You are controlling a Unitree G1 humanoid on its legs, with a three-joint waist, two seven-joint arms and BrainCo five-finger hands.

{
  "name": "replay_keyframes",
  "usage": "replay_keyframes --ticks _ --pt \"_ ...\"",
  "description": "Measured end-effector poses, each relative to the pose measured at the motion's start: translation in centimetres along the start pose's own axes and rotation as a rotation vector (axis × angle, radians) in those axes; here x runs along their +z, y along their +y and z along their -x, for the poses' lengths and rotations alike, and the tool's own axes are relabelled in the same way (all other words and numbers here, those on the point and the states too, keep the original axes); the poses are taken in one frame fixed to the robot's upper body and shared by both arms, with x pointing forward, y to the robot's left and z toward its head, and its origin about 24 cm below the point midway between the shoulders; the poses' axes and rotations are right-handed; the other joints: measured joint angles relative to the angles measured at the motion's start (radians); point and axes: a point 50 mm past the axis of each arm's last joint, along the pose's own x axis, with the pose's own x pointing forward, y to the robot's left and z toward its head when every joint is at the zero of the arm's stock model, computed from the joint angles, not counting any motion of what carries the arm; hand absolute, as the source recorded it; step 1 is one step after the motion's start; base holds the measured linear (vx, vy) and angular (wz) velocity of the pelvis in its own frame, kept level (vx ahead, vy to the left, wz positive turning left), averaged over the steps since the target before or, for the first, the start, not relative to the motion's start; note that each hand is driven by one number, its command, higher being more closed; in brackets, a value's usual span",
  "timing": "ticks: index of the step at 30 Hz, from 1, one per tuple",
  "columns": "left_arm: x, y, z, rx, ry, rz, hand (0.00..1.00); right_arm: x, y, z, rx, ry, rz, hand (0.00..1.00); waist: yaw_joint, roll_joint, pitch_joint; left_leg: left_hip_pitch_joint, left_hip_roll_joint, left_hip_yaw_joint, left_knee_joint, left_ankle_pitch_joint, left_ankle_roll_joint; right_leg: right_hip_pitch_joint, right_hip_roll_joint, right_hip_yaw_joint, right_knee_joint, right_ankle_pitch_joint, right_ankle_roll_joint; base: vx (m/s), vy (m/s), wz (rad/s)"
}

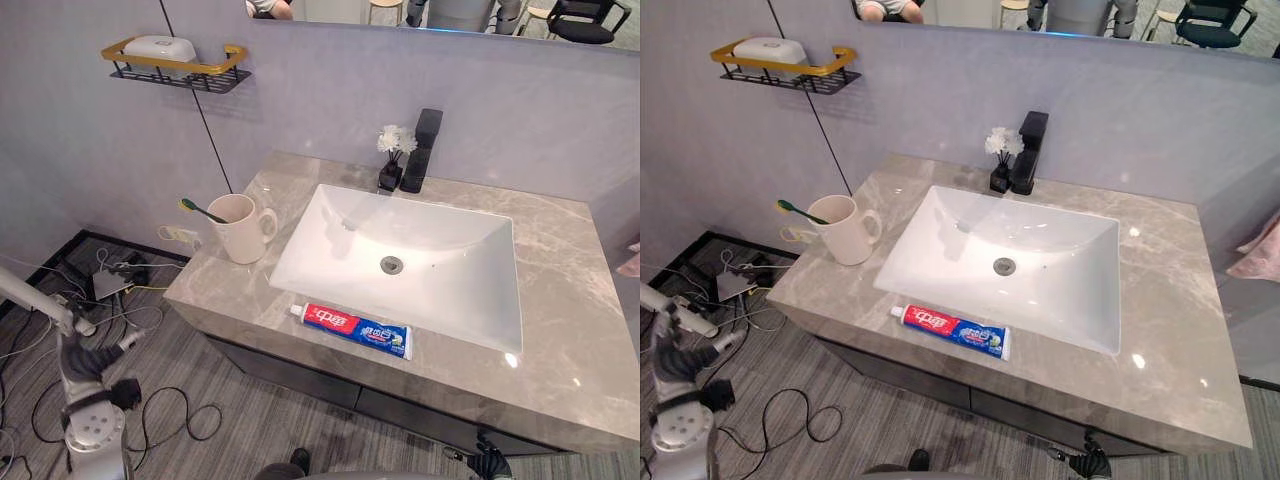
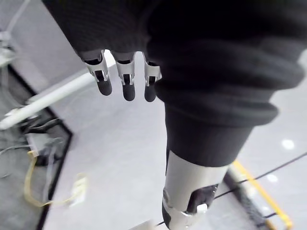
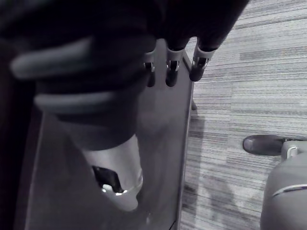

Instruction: Organize washtable

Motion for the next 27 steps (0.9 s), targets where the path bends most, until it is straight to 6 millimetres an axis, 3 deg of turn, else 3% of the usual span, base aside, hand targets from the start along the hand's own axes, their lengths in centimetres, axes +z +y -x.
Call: replay_keyframes --ticks 1,8,13,18,22,27 --pt "2.5 -0.2 -0.1 0.001 -0.113 -0.009 0.00 -0.1 0.3 0.0 0.010 0.002 -0.003 0.00 0.001 0.002 -0.001 -0.003 0.000 -0.005 0.008 -0.003 -0.002 0.001 0.001 -0.002 0.002 0.000 0.000 -0.03 -0.020 0.05" --pt "8.6 -1.8 1.0 -0.051 -0.409 -0.034 0.00 -0.8 0.6 0.3 0.043 0.023 0.012 0.00 -0.001 0.025 -0.019 -0.010 0.000 -0.018 0.017 -0.008 -0.008 0.000 0.004 -0.009 0.006 0.000 -0.001 -0.04 -0.014 0.04" --pt "10.3 -2.6 1.8 -0.103 -0.488 -0.006 0.00 -1.1 1.1 0.3 0.065 0.033 0.040 0.00 -0.003 0.022 -0.027 -0.019 -0.001 -0.022 0.029 -0.005 -0.005 -0.002 0.007 -0.013 0.006 0.001 -0.003 -0.03 -0.012 0.02" --pt "11.9 -5.4 3.1 -0.293 -0.578 0.058 0.00 -1.1 1.8 0.3 0.095 0.032 0.067 0.00 -0.004 0.004 -0.034 -0.022 0.000 -0.010 0.041 -0.006 -0.005 -0.005 0.008 -0.001 0.006 0.004 -0.007 -0.02 -0.007 -0.06" --pt "13.2 -7.7 4.6 -0.448 -0.629 0.121 0.00 -1.3 2.1 0.4 0.120 0.044 0.068 0.00 -0.022 -0.006 -0.030 -0.023 0.000 -0.005 0.044 -0.006 -0.005 -0.012 0.008 0.006 0.011 0.005 -0.008 -0.03 -0.002 -0.06" --pt "13.9 -10.9 6.2 -0.660 -0.673 0.158 0.00 -1.5 2.3 0.5 0.129 0.048 0.077 0.00 -0.032 -0.009 -0.030 -0.020 0.002 0.007 0.044 -0.006 -0.004 -0.018 0.008 0.019 0.014 0.005 -0.008 -0.03 -0.002 -0.07"
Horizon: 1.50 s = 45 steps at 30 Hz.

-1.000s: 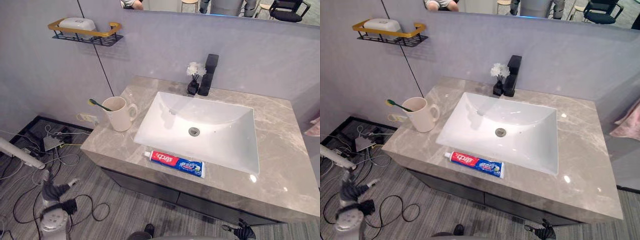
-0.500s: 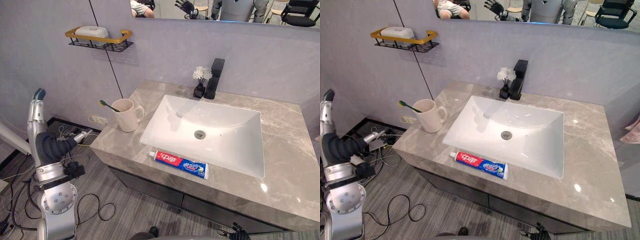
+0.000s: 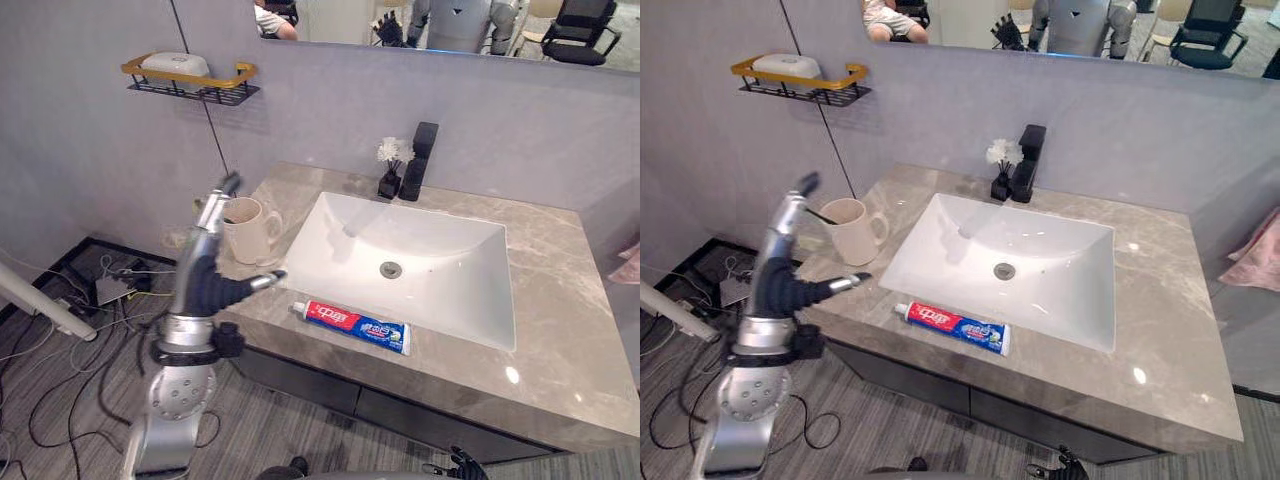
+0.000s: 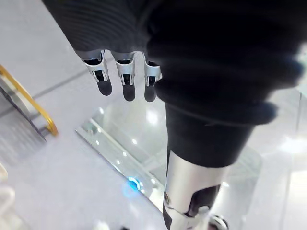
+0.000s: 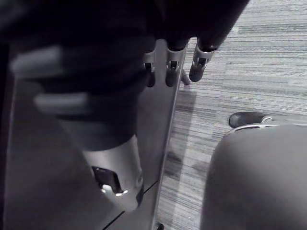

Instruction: Organize washtable

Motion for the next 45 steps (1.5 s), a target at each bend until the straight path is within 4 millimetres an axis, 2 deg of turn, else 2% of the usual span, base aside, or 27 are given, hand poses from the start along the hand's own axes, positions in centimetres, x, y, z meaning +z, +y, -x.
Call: replay_keyframes --ticks 3,4,8,15,24,28,31,45 --pt "-0.3 -1.5 -0.3 -0.073 0.002 0.028 0.00 0.0 0.0 0.0 -0.002 -0.001 -0.015 0.00 -0.008 0.001 0.001 0.003 0.000 0.005 -0.001 0.000 0.000 -0.001 0.000 0.005 -0.001 0.002 0.000 -0.02 -0.003 -0.07" --pt "-0.8 -2.2 -0.2 -0.113 0.019 0.035 0.00 0.0 0.0 0.0 -0.002 -0.001 -0.016 0.00 -0.023 0.001 0.000 0.003 0.000 0.006 -0.001 0.000 0.000 -0.001 0.000 0.006 -0.001 0.002 0.000 0.00 0.000 0.00" --pt "-1.8 -4.5 0.0 -0.242 0.056 0.062 0.00 0.2 0.0 -0.1 0.001 -0.007 -0.011 0.00 -0.026 0.007 0.003 0.004 0.001 0.014 -0.002 0.000 0.000 0.000 0.000 0.013 -0.013 0.011 -0.001 -0.02 -0.003 -0.05" --pt "-2.5 -6.6 0.3 -0.378 0.070 0.070 0.00 0.4 0.1 -0.1 0.003 -0.012 -0.009 0.00 -0.052 0.011 0.005 0.004 0.001 0.018 -0.005 0.000 0.000 0.000 0.000 0.015 -0.018 0.014 0.000 0.00 -0.001 -0.01" --pt "-4.0 -7.6 0.8 -0.447 0.133 0.035 0.00 0.9 0.1 -0.3 0.005 -0.022 -0.007 0.00 -0.057 0.015 0.007 0.006 0.002 0.029 -0.005 0.000 0.000 0.000 0.000 0.018 -0.020 0.015 0.001 0.00 0.000 0.00" --pt "-4.9 -8.0 1.4 -0.480 0.168 -0.009 0.00 1.1 0.2 -0.3 0.006 -0.031 -0.007 0.00 -0.077 0.015 0.007 0.006 0.003 0.031 -0.005 0.000 0.000 0.000 -0.001 0.019 -0.021 0.017 0.002 -0.01 -0.002 -0.01" --pt "-5.4 -8.2 1.5 -0.498 0.185 -0.041 0.00 1.2 0.2 -0.3 0.006 -0.032 -0.007 0.00 -0.078 0.019 0.011 0.006 0.010 0.042 -0.006 0.000 0.000 0.001 0.000 0.028 -0.032 0.029 0.001 -0.02 -0.010 -0.10" --pt "-6.9 -7.9 1.7 -0.488 0.242 -0.121 0.00 1.2 0.1 -0.3 0.003 -0.032 -0.005 0.00 -0.088 0.022 0.014 0.012 0.017 0.047 -0.012 0.000 0.000 0.001 0.008 0.041 -0.043 0.039 0.000 -0.01 -0.002 -0.02"
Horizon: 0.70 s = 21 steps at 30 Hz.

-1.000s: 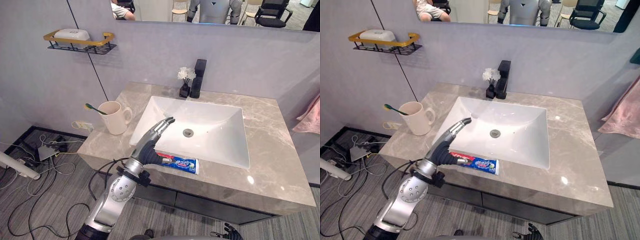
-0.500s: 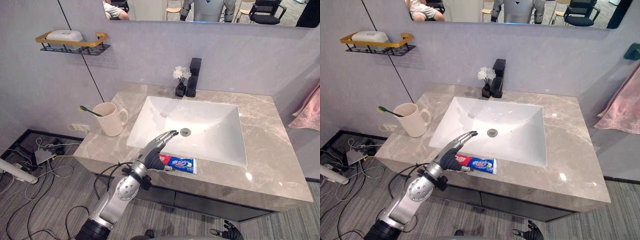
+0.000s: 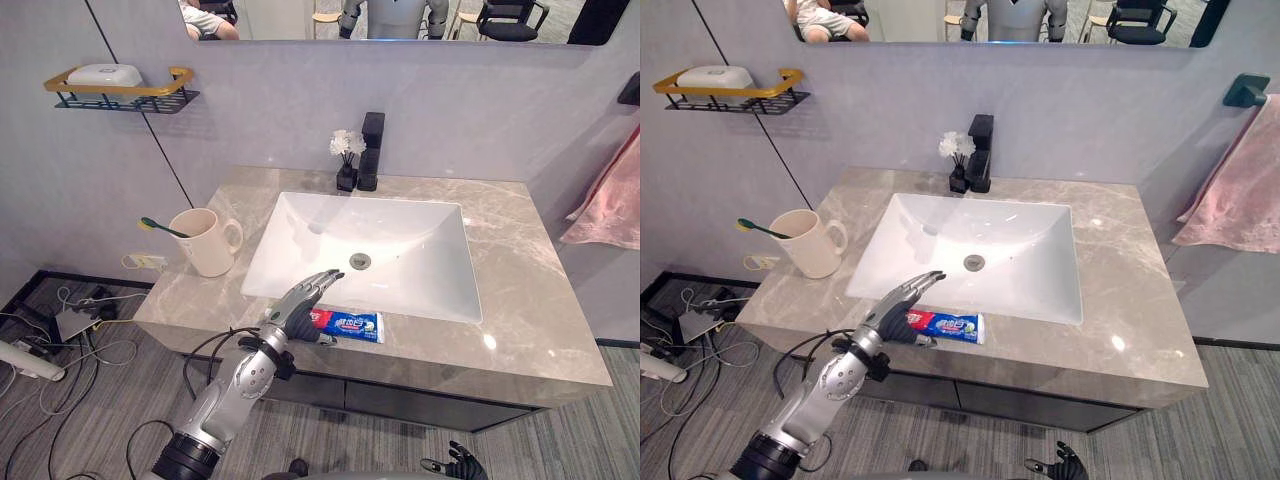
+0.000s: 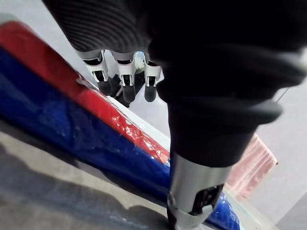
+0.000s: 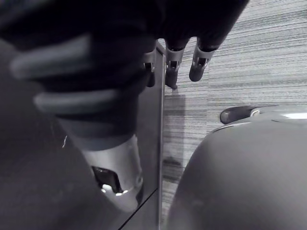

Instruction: Organize washtable

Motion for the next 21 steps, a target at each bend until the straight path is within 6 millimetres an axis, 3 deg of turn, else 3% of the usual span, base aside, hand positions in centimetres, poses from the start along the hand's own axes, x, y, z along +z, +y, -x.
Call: replay_keyframes --ticks 21 --pt "-2.0 1.0 0.5 0.032 0.093 -0.081 0.00 -0.1 0.0 0.0 0.000 0.005 0.000 0.00 -0.002 0.000 0.000 0.010 0.002 0.021 -0.007 0.000 -0.001 0.002 0.003 0.010 0.000 0.000 0.000 0.00 0.000 0.00"
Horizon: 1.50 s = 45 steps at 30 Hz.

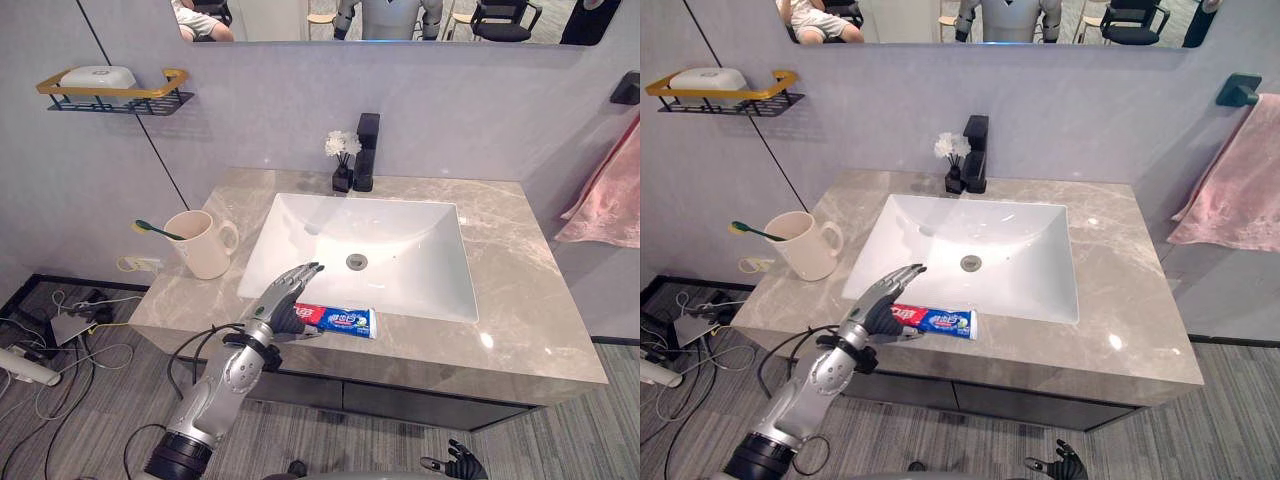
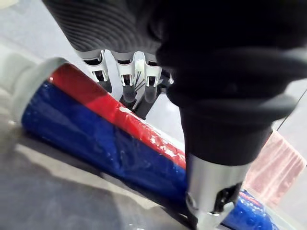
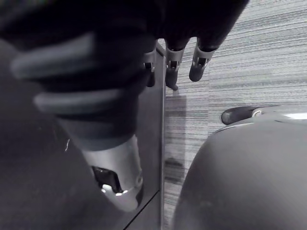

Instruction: Organize washtable

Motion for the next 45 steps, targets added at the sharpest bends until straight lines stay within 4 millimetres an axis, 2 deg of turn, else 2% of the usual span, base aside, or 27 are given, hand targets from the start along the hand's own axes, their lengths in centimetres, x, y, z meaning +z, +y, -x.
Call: replay_keyframes --ticks 2,3,10,14,30,36,42,45 --pt "-0.3 0.0 0.2 -0.008 0.007 -0.010 0.00 0.0 0.0 0.0 0.000 0.000 0.000 0.00 0.000 0.000 0.000 0.001 0.000 0.001 0.000 0.000 0.000 0.000 0.000 0.001 0.000 0.000 0.000 0.00 0.000 0.00" --pt "-0.4 0.0 0.3 -0.010 0.012 -0.014 1.00 0.0 0.0 0.0 0.000 0.000 0.001 0.00 0.000 0.000 0.000 0.002 0.000 0.002 -0.001 0.000 0.000 0.000 0.000 0.003 0.000 0.000 0.000 0.00 0.000 0.00" --pt "-1.2 -0.6 1.0 -0.036 0.050 -0.021 1.00 0.1 -0.3 0.0 -0.005 -0.002 0.005 0.00 0.004 0.000 0.000 0.014 0.001 0.011 -0.009 0.000 0.000 0.001 0.000 0.017 0.002 0.000 0.000 -0.02 -0.013 -0.06" --pt "-1.6 0.1 0.4 -0.017 0.064 -0.036 1.00 0.6 -0.3 -0.1 -0.004 -0.023 0.008 0.00 -0.013 -0.005 0.000 0.022 0.001 0.012 -0.018 0.000 0.000 0.000 0.000 0.023 0.001 0.000 0.000 -0.01 -0.012 -0.06" --pt "-1.8 0.8 -0.2 0.009 0.071 -0.039 1.00 0.5 -0.7 0.1 -0.015 -0.025 0.008 0.00 -0.015 -0.003 -0.001 0.034 0.005 0.029 -0.019 -0.008 -0.001 0.000 0.000 0.023 0.008 -0.003 -0.001 -0.02 -0.014 -0.03" --pt "-1.8 0.4 0.8 0.015 0.092 0.012 1.00 0.5 -2.0 0.7 -0.070 -0.057 -0.055 0.00 -0.014 0.000 -0.002 0.035 0.014 0.044 -0.018 -0.007 -0.002 -0.005 0.003 0.030 0.011 -0.003 -0.002 -0.04 -0.022 -0.04" --pt "-1.0 0.2 1.2 0.044 0.094 0.067 1.00 3.6 -4.9 1.7 -0.204 -0.224 -0.122 0.00 -0.015 -0.007 -0.005 0.034 0.016 0.071 -0.020 -0.008 -0.002 -0.023 0.007 0.054 0.019 -0.002 -0.002 -0.03 -0.008 -0.13" --pt "0.5 0.8 1.7 0.105 0.055 0.121 1.00 5.4 -6.1 2.5 -0.249 -0.319 -0.148 0.00 -0.011 -0.017 -0.009 0.034 0.020 0.095 -0.024 -0.011 -0.004 -0.041 0.012 0.080 0.024 0.001 -0.004 -0.01 -0.004 -0.23"
